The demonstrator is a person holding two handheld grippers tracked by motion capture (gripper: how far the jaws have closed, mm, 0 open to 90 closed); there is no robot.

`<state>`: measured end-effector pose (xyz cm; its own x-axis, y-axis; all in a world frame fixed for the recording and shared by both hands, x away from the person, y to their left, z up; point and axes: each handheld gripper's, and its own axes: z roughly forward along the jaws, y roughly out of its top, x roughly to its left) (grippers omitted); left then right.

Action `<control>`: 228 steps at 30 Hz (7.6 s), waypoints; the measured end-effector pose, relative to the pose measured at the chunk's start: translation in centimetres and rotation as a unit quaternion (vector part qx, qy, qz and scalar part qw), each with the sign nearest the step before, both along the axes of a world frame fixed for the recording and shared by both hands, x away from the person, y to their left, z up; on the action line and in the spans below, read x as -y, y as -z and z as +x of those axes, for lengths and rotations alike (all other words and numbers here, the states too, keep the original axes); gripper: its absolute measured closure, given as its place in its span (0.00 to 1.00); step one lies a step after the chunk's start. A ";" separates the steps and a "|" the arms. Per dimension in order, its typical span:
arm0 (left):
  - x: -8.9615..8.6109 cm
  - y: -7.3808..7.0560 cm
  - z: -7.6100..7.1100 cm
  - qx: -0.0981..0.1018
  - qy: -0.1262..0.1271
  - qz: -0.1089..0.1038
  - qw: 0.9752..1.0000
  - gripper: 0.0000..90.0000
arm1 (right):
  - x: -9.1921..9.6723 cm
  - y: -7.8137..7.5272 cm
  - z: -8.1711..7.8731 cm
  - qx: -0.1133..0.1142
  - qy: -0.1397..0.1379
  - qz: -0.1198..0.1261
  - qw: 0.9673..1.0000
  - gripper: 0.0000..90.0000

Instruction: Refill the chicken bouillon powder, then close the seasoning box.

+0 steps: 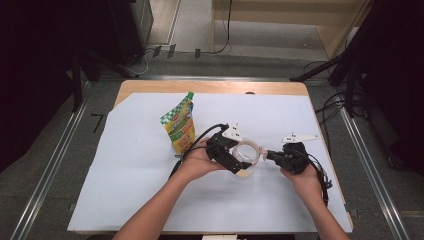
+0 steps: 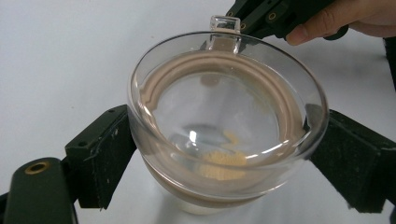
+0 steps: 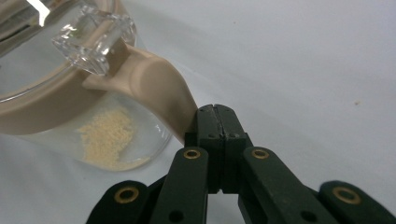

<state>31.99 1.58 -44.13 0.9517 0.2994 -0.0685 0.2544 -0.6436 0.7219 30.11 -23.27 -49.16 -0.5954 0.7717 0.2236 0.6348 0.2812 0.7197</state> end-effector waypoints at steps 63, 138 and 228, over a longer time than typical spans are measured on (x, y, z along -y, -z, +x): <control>3.0 -5.5 -0.3 -0.074 0.045 -0.033 0.996 0.75 | 1.5 -1.1 -0.7 0.009 0.011 0.030 0.999 0.97; -16.1 -5.5 -2.5 -0.083 -0.122 -0.058 0.987 0.51 | -4.0 -0.9 -6.8 0.016 -0.120 0.022 0.992 0.58; -15.6 -9.1 -4.4 -0.074 -0.149 -0.060 0.984 1.00 | -15.7 1.9 -4.7 0.030 -0.134 0.031 0.990 0.62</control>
